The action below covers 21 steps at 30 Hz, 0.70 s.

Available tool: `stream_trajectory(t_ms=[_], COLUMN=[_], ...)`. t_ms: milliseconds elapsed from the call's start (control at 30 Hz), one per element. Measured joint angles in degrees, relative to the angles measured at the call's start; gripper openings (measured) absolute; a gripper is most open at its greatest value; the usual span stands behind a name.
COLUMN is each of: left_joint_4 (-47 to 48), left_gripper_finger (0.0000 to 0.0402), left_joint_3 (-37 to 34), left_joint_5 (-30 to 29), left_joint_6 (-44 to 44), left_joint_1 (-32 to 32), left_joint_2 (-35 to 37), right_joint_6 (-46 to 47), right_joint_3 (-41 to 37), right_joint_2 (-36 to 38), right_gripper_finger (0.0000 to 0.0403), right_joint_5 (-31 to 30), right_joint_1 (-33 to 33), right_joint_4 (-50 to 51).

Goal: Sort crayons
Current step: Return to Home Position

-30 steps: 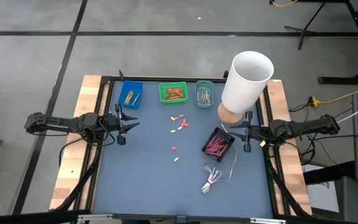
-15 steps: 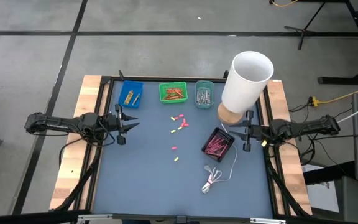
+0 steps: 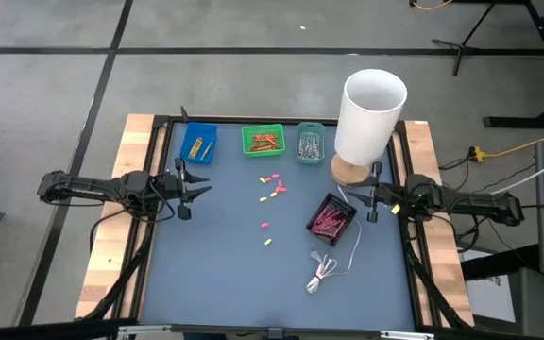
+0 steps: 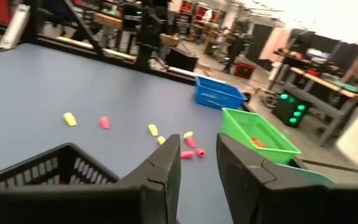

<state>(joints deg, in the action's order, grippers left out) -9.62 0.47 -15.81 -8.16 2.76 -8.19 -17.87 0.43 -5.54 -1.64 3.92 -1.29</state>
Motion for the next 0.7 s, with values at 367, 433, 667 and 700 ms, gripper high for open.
stream_trajectory(t_ms=[367,433,667,700], left_joint_4=[-0.01,-0.01,-0.01,-0.01], left_gripper_finger=[0.0096,0.0096,0.0096,0.0096], left_joint_3=[0.0,0.0,0.0,0.0], left_joint_5=[0.0,0.0,0.0,0.0], left_joint_6=[0.0,0.0,0.0,0.0], left_joint_1=[-0.02,-0.01,-0.02,-0.01], left_joint_2=[0.0,0.02,0.0,0.0], right_joint_6=[0.14,1.05,4.19,4.67], right_joint_3=[0.0,0.0,0.0,0.0], right_joint_2=[-0.02,-0.02,-0.02,-0.02], right_gripper_finger=[0.0103,0.0103,0.0103,0.0103], right_joint_5=[2.2,3.09,13.69,15.18], right_joint_1=[0.24,0.22,0.22,0.22], right_joint_4=[0.4,0.34,-1.5,-1.7])
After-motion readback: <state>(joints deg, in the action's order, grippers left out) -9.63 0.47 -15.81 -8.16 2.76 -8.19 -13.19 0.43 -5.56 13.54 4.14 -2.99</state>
